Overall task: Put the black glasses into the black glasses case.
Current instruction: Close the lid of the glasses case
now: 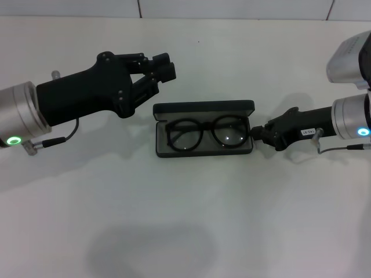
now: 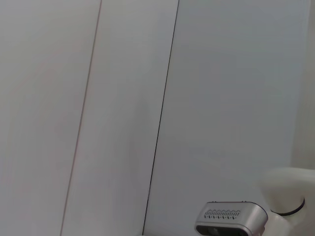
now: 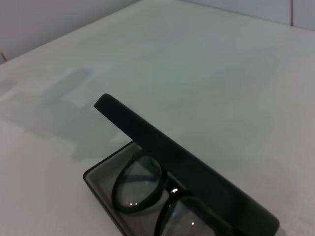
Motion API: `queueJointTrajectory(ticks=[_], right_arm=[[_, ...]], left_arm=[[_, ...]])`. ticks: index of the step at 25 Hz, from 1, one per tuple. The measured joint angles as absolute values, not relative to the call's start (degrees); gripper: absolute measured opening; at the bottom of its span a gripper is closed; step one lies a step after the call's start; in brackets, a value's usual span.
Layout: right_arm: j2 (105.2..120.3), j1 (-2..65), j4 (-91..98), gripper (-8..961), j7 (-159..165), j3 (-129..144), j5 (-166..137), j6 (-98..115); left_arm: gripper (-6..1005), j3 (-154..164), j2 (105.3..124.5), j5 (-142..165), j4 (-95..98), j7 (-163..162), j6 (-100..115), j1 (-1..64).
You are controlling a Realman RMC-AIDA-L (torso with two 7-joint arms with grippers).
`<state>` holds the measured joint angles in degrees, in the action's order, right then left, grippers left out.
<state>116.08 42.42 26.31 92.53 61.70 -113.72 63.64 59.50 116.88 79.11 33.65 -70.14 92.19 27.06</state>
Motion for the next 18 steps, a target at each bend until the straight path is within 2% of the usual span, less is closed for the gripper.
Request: queueJointTrajectory(ticks=[18], right_arm=[[116.08, 43.1, 26.3, 22, 91.7, 61.7, -113.0, 64.4]], left_arm=[[200, 59.5, 116.89, 78.9, 33.2, -69.9, 91.8, 27.6]])
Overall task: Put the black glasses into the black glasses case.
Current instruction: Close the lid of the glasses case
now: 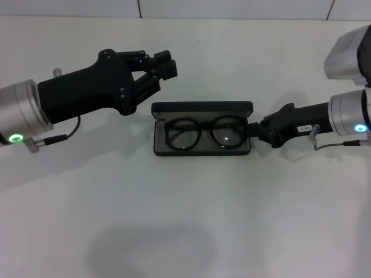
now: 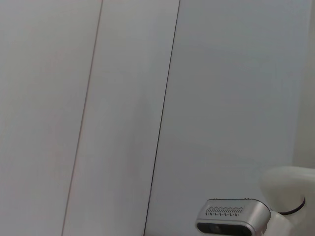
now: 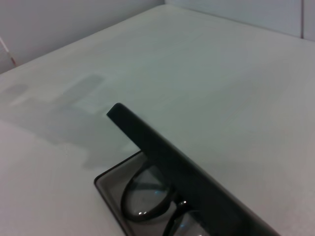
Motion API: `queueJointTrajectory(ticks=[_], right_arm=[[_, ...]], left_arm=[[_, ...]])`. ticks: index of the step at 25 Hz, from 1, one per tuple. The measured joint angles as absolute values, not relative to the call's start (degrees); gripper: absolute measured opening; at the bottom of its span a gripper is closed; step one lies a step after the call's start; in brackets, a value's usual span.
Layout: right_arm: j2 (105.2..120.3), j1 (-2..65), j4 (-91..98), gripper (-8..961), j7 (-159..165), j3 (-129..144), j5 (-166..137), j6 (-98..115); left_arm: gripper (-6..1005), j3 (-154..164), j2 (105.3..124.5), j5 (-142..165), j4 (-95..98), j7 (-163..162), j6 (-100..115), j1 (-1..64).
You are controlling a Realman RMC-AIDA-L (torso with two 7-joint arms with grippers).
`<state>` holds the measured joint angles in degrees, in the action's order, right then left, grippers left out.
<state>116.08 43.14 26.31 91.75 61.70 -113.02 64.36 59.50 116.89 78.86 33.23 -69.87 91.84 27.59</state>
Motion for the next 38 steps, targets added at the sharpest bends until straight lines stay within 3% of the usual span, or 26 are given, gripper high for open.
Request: queueJointTrajectory(ticks=[13, 16, 23, 29, 35, 38], right_arm=[[116.23, 41.8, 28.3, 30, 92.6, 62.5, -112.1, 65.0], [116.21, 37.7, 34.1, 31, 94.6, 63.8, -110.1, 67.4], [116.05, 18.9, 56.9, 36, 96.8, 70.9, -101.5, 73.0], [115.73, 11.8, 61.0, 39, 96.0, 71.6, -98.1, 74.8], [115.65, 9.7, 60.7, 43, 94.2, 71.4, -97.4, 77.5], [115.71, 9.5, 60.7, 45, 93.5, 71.7, -97.4, 77.9]], left_arm=[[205, 59.5, 116.97, 79.1, 33.2, -69.9, 91.7, 27.9], [206, 59.7, 116.82, 80.3, 33.2, -70.2, 91.7, 29.6], [208, 59.5, 115.16, 90.5, 33.6, -78.4, 88.8, 40.2], [211, 59.5, 114.57, 102.3, 32.9, -85.6, 81.9, 47.9], [324, 59.8, 116.30, 109.9, 32.5, -89.7, 76.1, 51.6], [319, 59.9, 117.21, 112.9, 32.4, -91.2, 74.6, 52.3]])
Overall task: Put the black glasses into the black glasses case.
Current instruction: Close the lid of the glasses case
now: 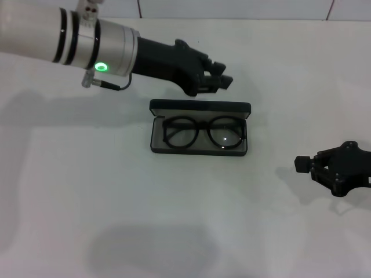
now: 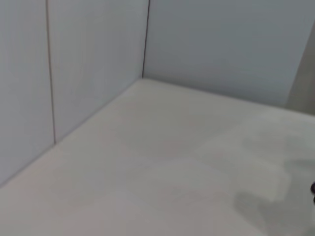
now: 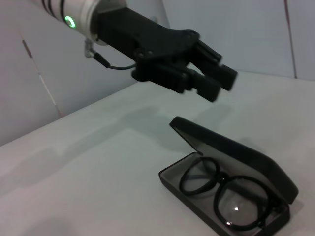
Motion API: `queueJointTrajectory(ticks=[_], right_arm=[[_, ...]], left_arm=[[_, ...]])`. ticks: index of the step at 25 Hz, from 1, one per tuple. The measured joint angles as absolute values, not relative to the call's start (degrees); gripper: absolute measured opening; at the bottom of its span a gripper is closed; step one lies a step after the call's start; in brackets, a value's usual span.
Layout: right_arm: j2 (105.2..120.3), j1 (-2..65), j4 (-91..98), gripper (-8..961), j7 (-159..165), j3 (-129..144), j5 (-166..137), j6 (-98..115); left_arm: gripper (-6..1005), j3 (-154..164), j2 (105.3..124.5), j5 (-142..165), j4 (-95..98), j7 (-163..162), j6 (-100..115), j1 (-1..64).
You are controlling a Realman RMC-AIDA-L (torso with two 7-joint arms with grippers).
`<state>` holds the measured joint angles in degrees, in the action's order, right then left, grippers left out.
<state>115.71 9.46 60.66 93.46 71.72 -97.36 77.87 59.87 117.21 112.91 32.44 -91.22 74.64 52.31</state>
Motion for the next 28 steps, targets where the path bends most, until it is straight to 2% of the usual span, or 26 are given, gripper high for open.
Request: queueJointTrajectory(ticks=[7, 22, 28], right_arm=[[115.68, 9.4, 60.7, 49, 92.1, 71.4, -96.3, 78.0], [115.66, 9.4, 60.7, 58, 91.0, 70.7, -95.8, 78.1], [115.66, 9.4, 60.7, 61, 91.0, 70.7, -95.8, 78.1]], left_arm=[[311, 59.9, 118.14, 117.3, 32.3, -93.0, 73.0, 52.5], [307, 60.1, 118.40, 118.6, 31.5, -93.9, 70.6, 52.7], [238, 60.2, 118.82, 119.3, 31.5, -93.9, 70.6, 52.7]])
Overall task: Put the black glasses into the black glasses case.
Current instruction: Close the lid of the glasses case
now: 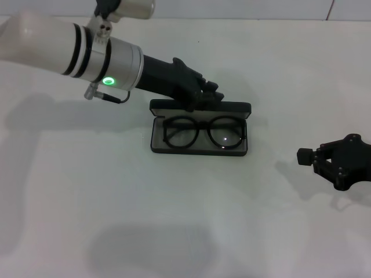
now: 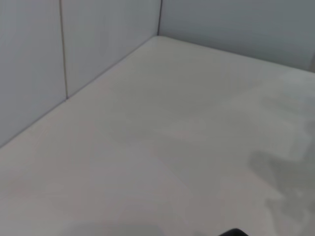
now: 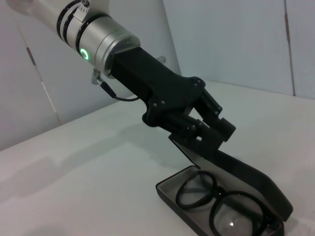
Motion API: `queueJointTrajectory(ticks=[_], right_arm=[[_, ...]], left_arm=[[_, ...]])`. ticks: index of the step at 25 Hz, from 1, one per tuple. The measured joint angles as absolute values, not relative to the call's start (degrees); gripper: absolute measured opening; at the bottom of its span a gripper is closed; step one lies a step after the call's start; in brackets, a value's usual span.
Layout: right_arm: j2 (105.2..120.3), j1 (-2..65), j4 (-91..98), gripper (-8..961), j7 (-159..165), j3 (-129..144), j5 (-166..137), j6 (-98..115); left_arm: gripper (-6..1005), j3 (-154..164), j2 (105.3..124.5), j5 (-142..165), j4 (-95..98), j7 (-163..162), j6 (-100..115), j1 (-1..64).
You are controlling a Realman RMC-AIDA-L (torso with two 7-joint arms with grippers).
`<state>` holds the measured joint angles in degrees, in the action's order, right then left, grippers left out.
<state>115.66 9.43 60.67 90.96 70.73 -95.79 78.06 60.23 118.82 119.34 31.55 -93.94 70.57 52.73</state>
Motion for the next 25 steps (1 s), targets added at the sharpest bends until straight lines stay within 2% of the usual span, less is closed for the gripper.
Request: queueJointTrajectory(ticks=[25], right_arm=[[115.66, 9.5, 58.8, 76, 89.4, 70.8, -94.3, 78.5]], left_arm=[[250, 65.9, 119.59, 120.3, 30.8, -94.8, 74.0, 52.0]])
